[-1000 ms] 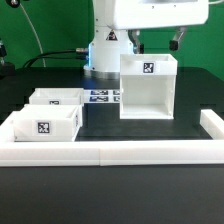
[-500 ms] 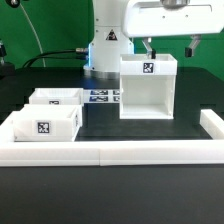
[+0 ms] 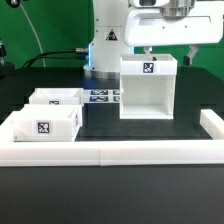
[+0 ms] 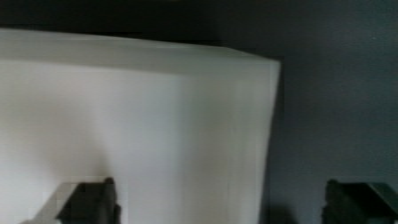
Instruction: Assemble drawer
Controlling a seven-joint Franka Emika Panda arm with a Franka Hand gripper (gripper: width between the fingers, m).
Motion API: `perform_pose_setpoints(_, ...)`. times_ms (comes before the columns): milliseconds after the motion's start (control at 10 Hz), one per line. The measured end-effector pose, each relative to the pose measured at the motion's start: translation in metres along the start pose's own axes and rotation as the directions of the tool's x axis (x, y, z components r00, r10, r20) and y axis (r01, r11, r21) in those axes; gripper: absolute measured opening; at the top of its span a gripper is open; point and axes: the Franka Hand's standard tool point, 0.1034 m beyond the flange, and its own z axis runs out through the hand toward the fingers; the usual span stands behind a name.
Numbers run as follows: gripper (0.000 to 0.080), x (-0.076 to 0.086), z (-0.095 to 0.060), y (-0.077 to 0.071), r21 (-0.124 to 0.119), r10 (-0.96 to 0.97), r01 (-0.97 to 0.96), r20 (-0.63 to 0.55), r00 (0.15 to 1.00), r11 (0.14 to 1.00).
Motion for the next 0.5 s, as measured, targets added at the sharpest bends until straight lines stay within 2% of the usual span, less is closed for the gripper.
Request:
perform_pose_setpoints(100,0.0389,0.0009,0.0,0.0007,0.001,0.001,-0.001,0.0,1.0,1.0)
perform_pose_setpoints(200,0.0389,0.0011,0.0,0.0006,0.001,0.001,-0.001,-0.001,1.0,1.0)
perform_pose_setpoints(300,0.0213,0.0011,0.0,0.0006,0.001,0.001,-0.001,-0.001,1.0,1.0)
perform_pose_setpoints(400,0.0213,0.0012,0.0,0.0006,0.001,0.001,-0.001,-0.001,1.0,1.0)
perform_pose_setpoints(500,0.0049,0.0013,-0.0001,0.0005,0.001,0.001,-0.001,-0.002,1.0,1.0)
